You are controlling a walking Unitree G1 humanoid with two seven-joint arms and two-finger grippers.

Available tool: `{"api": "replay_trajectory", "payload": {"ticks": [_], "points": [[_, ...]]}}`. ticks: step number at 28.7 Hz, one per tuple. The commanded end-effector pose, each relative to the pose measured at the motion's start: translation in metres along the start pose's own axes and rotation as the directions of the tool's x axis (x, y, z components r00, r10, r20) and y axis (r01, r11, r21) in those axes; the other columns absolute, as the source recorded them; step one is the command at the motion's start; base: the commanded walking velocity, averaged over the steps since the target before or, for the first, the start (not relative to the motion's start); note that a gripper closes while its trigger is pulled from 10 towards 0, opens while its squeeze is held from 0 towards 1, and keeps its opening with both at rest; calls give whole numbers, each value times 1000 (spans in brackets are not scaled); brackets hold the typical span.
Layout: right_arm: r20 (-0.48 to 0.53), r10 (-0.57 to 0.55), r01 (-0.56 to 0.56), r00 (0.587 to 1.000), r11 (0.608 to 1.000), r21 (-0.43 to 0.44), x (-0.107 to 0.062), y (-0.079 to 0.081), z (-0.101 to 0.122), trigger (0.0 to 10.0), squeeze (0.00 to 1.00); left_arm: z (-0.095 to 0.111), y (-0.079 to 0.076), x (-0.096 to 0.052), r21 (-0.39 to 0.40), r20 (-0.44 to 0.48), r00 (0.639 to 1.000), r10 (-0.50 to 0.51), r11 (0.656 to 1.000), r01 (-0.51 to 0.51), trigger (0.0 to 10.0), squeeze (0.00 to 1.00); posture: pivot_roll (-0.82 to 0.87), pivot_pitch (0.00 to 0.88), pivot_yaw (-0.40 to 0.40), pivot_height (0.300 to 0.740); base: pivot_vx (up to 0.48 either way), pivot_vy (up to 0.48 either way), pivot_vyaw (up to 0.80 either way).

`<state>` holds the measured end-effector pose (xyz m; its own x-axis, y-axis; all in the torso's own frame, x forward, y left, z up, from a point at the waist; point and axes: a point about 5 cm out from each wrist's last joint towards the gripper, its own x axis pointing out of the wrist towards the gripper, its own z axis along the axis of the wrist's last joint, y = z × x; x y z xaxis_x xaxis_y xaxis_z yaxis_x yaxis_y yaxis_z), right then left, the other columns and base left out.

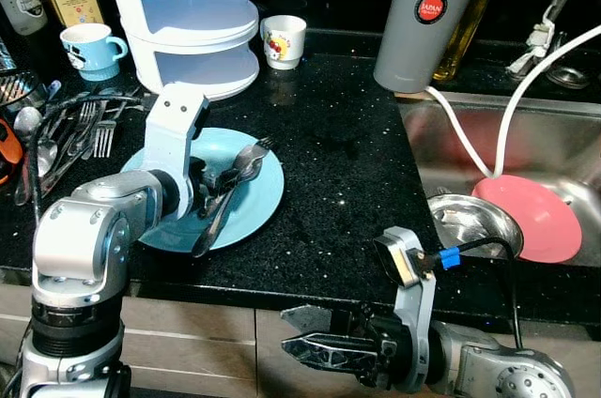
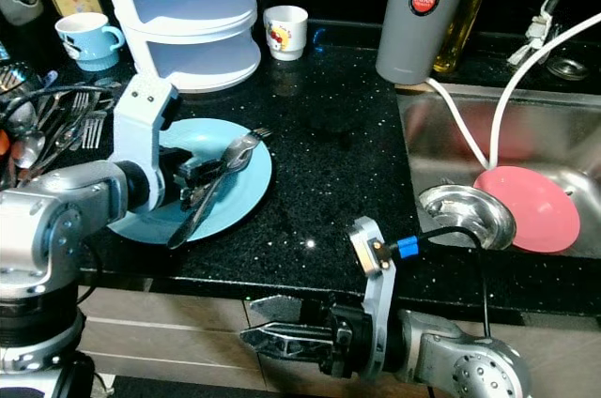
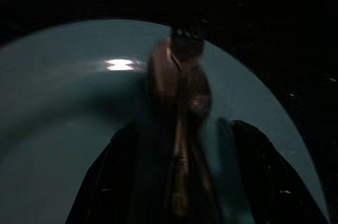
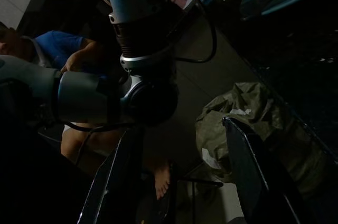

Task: Kitchen organization

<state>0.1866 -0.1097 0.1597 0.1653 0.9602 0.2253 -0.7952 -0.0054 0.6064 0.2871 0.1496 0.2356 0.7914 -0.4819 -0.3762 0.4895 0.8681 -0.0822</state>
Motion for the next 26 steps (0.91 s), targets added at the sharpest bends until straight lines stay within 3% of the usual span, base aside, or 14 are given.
{"api": "replay_trajectory", "payload": {"ticks": [1,6,12,13,14,15,26], "points": [[-14,-18,18,1000,1000,-17,-2,2,1,10000,0,-8,0,3,-37,-33,999,-23,999,22,10000,0,33,69,2,740,0,0,0],[-16,-29,28,999,999,-22,-3,2,1,10000,0,-19,-3,5,-71,-75,993,-89,994,84,10000,0,26,70,3,740,0,0,0],[-19,-40,40,999,999,-24,-3,2,0,10000,0,-33,-1,5,-26,-169,982,-86,996,83,10000,0,26,69,6,740,0,0,0],[-19,-43,43,999,999,-24,-3,2,0,10000,0,-37,2,5,-20,-195,978,-75,997,72,7059,0,26,70,9,740,0,0,0],[-18,-46,45,999,999,-24,-2,2,0,10000,0,-40,4,4,-19,-210,975,-66,998,64,1529,0,26,69,10,740,0,0,0],[-17,-47,47,999,999,-24,-2,2,0,10000,0,-42,5,3,-19,-219,974,-59,998,56,0,0,25,69,11,740,0,0,0],[-14,-56,55,998,998,-22,-1,1,-1,10000,0,-49,11,-1,-15,-257,966,-38,999,35,0,0,35,65,14,740,0,0,0]]}}
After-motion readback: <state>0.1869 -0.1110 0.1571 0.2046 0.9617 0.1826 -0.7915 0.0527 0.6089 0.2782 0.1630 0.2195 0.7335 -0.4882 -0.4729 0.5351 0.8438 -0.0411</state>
